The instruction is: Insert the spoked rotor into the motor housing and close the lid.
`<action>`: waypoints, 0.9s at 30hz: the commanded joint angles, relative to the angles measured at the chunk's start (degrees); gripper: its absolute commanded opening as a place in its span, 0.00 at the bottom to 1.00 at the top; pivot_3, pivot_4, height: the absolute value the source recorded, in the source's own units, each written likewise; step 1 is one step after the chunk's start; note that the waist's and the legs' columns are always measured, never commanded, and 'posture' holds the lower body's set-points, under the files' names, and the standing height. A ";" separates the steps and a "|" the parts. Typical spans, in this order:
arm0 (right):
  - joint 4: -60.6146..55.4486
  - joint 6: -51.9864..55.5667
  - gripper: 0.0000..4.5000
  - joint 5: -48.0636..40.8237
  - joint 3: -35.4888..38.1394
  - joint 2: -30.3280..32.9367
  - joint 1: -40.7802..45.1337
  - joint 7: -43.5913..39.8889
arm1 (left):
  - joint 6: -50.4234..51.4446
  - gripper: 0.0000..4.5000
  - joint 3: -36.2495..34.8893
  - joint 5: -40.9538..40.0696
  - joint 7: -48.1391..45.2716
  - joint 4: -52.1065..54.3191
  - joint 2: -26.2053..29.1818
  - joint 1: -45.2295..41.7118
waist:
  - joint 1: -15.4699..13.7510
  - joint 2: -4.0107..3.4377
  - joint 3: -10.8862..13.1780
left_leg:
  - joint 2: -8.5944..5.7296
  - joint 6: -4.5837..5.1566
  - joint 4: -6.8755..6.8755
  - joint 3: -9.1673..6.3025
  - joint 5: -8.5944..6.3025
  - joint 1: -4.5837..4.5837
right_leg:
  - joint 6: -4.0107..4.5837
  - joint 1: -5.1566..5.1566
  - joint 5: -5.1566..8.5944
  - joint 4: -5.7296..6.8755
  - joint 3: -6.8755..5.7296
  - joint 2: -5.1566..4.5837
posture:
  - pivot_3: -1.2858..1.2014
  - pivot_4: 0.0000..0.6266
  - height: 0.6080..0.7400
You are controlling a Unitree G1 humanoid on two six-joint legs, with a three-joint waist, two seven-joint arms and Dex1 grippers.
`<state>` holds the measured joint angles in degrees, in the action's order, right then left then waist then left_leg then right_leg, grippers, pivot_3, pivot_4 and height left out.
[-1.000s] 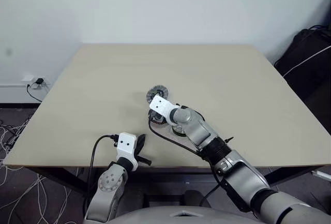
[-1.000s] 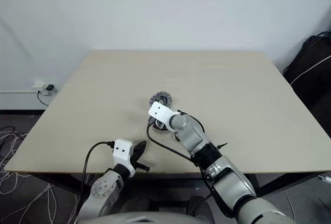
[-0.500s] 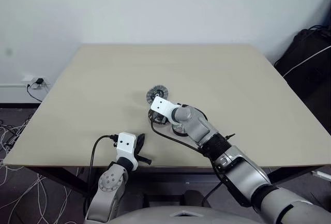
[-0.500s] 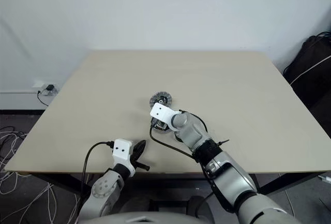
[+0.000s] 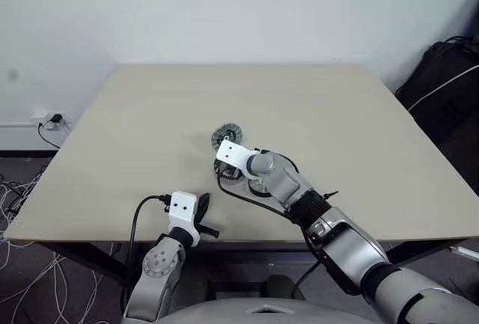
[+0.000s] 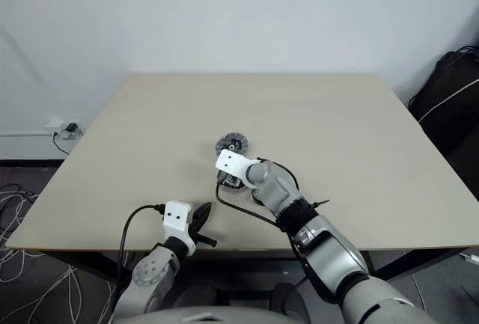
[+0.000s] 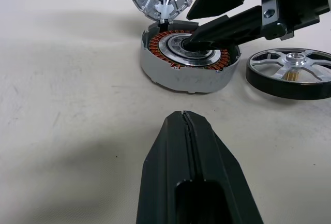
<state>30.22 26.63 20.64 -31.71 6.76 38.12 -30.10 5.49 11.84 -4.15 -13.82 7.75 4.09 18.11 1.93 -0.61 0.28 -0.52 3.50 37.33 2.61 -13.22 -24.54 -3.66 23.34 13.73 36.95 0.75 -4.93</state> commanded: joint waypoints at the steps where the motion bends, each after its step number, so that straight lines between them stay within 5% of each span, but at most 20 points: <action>1: 0.60 -0.63 0.42 0.85 -0.63 -0.34 0.91 -0.88 | -1.54 0.00 0.13 -0.37 0.16 0.83 -0.79 -0.55 | 0.07 -0.01 -0.01 | 0.00 0.00 0.00 0.00 0.00 0.00 | 0.00 0.00 0.00 0.00 0.00 -0.01 | 0.52 0.00 1.00; 6: 1.31 -0.93 0.30 1.23 -0.38 -0.67 0.78 -1.18 | -1.57 0.00 0.10 -0.33 0.20 0.74 -0.87 -0.54 | 0.15 0.00 -0.04 | 0.00 -0.01 0.00 -0.01 0.00 0.02 | 0.00 -0.01 0.00 0.02 0.00 0.00 | 0.52 0.00 1.00; 10: 1.76 -1.00 0.00 1.29 -0.02 -0.81 0.80 -1.36 | -1.57 0.00 0.05 -0.24 0.16 0.70 -0.94 -0.55 | 0.18 0.01 -0.05 | 0.00 -0.02 0.00 -0.01 0.01 0.03 | 0.00 -0.02 -0.01 0.05 0.00 -0.01 | 0.52 0.00 1.00; 27: 0.48 -0.86 0.00 0.61 1.35 -1.28 1.31 -1.33 | -1.46 0.00 0.11 -0.20 0.15 0.38 -1.03 -0.53 | 0.19 0.02 -0.05 | 0.02 -0.06 0.00 -0.04 0.03 0.06 | 0.04 -0.02 -0.04 0.08 0.01 0.05 | 0.52 0.00 1.00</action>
<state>31.84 25.63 21.57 -31.50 5.95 38.17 -31.39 5.28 11.84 -4.13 -13.80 7.46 3.55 18.14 2.12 -0.59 0.23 -0.50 3.45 37.33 2.57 -13.18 -24.48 -3.62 23.32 13.69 37.03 0.75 -4.88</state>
